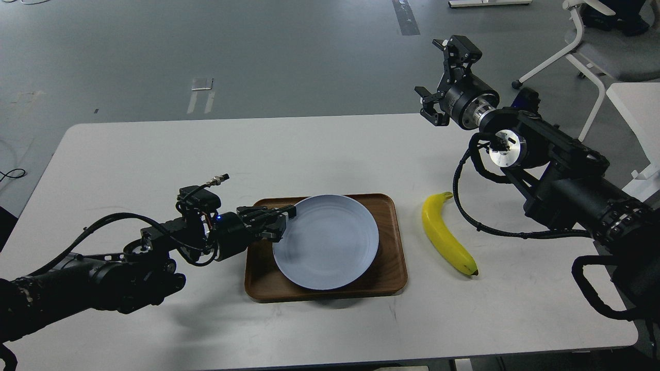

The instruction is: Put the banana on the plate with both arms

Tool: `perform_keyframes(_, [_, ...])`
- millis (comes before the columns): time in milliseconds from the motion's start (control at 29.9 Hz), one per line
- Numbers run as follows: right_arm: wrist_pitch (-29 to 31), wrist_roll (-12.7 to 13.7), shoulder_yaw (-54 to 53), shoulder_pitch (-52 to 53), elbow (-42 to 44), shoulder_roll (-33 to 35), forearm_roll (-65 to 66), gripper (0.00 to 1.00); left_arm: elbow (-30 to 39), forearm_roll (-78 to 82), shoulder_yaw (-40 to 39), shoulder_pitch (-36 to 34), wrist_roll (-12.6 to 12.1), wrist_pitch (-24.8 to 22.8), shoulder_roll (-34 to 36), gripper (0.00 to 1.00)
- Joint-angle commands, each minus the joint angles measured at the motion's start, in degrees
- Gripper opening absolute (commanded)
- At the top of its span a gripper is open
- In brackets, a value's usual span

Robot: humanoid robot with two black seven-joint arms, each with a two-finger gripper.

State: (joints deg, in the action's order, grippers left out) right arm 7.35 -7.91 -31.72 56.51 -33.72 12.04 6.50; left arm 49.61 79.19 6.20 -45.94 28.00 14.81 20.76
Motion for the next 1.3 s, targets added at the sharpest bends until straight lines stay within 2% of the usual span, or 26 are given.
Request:
perform_keyframes(0, [-0.06,0.00,-0.09,0.00,-0.03,0.44,0.00,1.00,0.14,0.00,-0.14,-0.02,0.00,0.39,-0.11,0.31])
perform_keyframes(67, [-0.06,0.00,-0.18,0.00,-0.12,0.79,0.00,1.00,0.05,-0.09,-0.05,-0.03,0.00,0.48,-0.02,0.33])
perform_keyframes(134, [-0.06,0.00,-0.27,0.00,-0.12,0.88,-0.09,1.00,0.05,-0.09,-0.05,-0.11,0.00,0.48,0.24,0.40])
perform_keyframes(167, [-0.06,0.00,-0.27,0.09,-0.12,0.97,-0.09,1.00,0.05,-0.09,-0.05,-0.11,0.00,0.48,0.33,0.47])
perform_keyframes(267, [-0.06,0.00,-0.27,0.00,-0.21,1.32,-0.09,1.00,0.05,-0.17,-0.14,-0.20,0.00,0.48,0.33,0.56])
perform_keyframes(401, [-0.06,0.00,-0.36,0.00,-1.35,1.85,-0.09,1.00,0.05,-0.44,-0.14,-0.90,0.00,0.48,0.33,0.61])
perform_keyframes(435, [-0.06,0.00,-0.36,-0.09,-1.78,2.37,-0.09,1.00,0.05,-0.87,-0.49,-1.25,0.00,0.48,0.33,0.66])
perform_keyframes(501, [-0.06,0.00,-0.27,-0.09,-2.05,3.07,-0.09,1.00,0.05,-1.14,-0.84,-1.60,0.00,0.57,0.51,0.69])
perform_keyframes(535, [-0.06,0.00,0.08,-0.09,-2.49,3.77,-0.09,1.00,0.05,-1.92,-1.19,-1.96,0.00,0.66,0.77,0.76])
perform_keyframes(568, [0.03,-0.09,0.25,-0.09,-2.75,4.30,-0.09,1.00,0.05,-4.11,-1.80,-2.57,0.00,1.27,0.86,0.87])
perform_keyframes(635, [0.21,-0.09,0.61,-0.09,-3.45,5.44,0.09,1.00,0.05,-10.85,-3.81,-3.45,0.00,2.58,1.30,0.98])
perform_keyframes(702, [0.21,-0.18,1.48,-0.09,-4.42,6.41,0.79,1.00,0.05,-16.06,-5.14,-4.15,0.00,2.68,1.82,0.98])
perform_keyframes(735, [0.21,-1.13,3.84,-0.09,-6.60,7.81,2.97,1.00,0.05,-21.39,-5.67,-5.55,0.00,2.24,2.52,0.98])
perform_keyframes(802, [0.03,-4.73,8.85,0.35,-10.83,11.24,9.73,1.00,-0.12,-29.24,-5.85,-8.89,0.00,1.80,3.84,0.98])
perform_keyframes(869, [-1.10,-8.60,14.99,0.70,-16.00,16.24,25.14,1.00,-1.78,-41.33,-7.16,-12.67,0.00,-0.30,4.64,0.98])
perform_keyframes(903, [-1.11,-8.61,15.02,0.70,-16.03,16.26,25.23,1.00,-1.79,-41.39,-7.17,-12.68,0.00,-0.31,4.64,0.98])
perform_keyframes(969, [-3.65,-10.80,18.44,0.62,-20.67,20.03,38.37,0.99,-3.63,-50.16,-9.27,-14.35,0.00,-4.07,4.81,0.98])
perform_keyframes(1003, [-5.40,-11.77,20.80,0.44,-23.82,22.91,45.81,0.97,-5.12,-54.88,-10.50,-15.48,0.00,-7.57,5.42,0.98])
perform_keyframes(1036, [-6.90,-12.04,23.43,0.35,-27.33,25.29,51.80,0.96,-6.87,-58.67,-11.90,-16.36,0.00,-11.35,6.39,0.98])
perform_keyframes(1070, [-7.43,-12.04,24.94,0.35,-29.19,26.36,54.21,0.96,-7.67,-60.36,-12.78,-16.55,0.00,-13.04,6.92,0.98])
perform_keyframes(1103, [-8.22,-11.96,27.74,0.44,-32.00,28.28,57.71,0.96,-9.07,-63.42,-15.58,-16.55,-2.74,-15.93,7.53,0.98])
perform_keyframes(1203, [-8.67,-11.69,31.88,0.70,-35.09,31.19,60.72,0.94,-10.14,-66.70,-21.64,-15.59,-9.51,-19.02,7.98,0.98])
perform_keyframes(1237, [-8.67,-11.43,33.12,0.36,-35.88,31.55,61.60,0.96,-10.14,-66.62,-23.15,-14.54,-10.58,-19.12,8.07,0.98])
perform_keyframes(1270, [-8.67,-11.43,33.74,0.09,-36.15,31.73,62.40,0.96,-10.14,-66.62,-23.34,-13.92,-10.51,-19.03,8.15,0.98])
